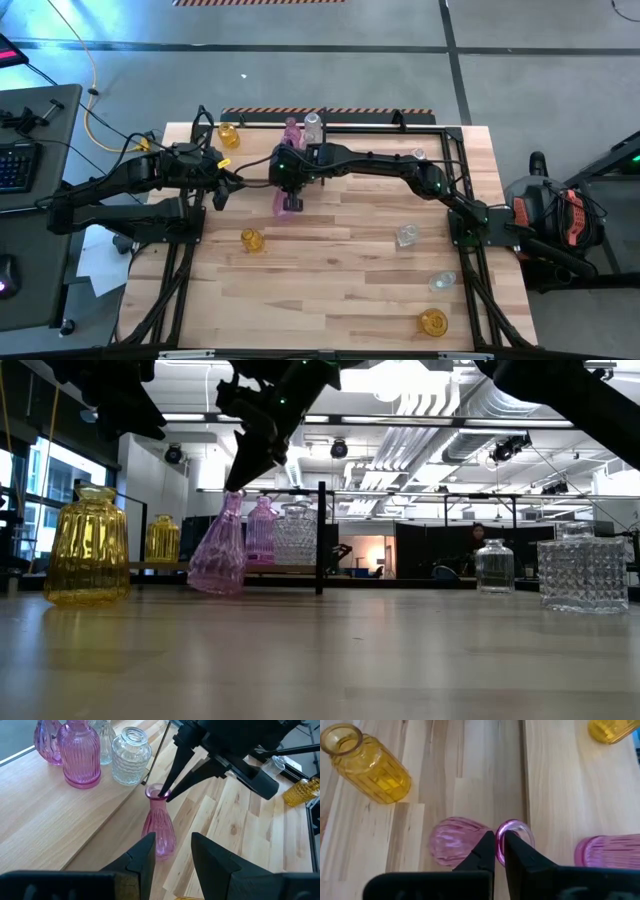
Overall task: Sort vases onto shelf
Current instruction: Put the pink vase on the shelf aligned with the other pink vases
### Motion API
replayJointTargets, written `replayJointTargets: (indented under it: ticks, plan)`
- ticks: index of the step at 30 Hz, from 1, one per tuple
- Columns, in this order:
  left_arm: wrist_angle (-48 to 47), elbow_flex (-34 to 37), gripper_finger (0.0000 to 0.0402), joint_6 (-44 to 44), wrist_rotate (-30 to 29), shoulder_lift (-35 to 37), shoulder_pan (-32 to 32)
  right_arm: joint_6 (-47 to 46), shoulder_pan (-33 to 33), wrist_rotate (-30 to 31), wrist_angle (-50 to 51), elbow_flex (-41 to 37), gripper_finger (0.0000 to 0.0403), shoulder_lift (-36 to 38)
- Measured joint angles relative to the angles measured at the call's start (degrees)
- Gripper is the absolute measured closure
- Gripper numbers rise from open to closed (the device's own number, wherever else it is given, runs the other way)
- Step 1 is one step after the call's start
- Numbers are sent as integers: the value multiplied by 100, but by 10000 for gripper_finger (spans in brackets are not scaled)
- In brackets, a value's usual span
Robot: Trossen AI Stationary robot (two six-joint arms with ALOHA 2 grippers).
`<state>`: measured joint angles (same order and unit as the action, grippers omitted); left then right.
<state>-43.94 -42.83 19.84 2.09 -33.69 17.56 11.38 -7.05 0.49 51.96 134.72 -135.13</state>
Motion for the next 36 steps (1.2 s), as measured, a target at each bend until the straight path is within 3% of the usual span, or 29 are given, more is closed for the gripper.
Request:
replayJointTargets:
  ticks: [16, 36]
  plan:
    - [0, 0, 284, -4, -31, 0, 2, 205, 9, 285, 3, 24, 403, 120]
    - [15, 0, 284, 7, -151, 2, 2, 927, -158, 1245, 84, 33, 402, 439]
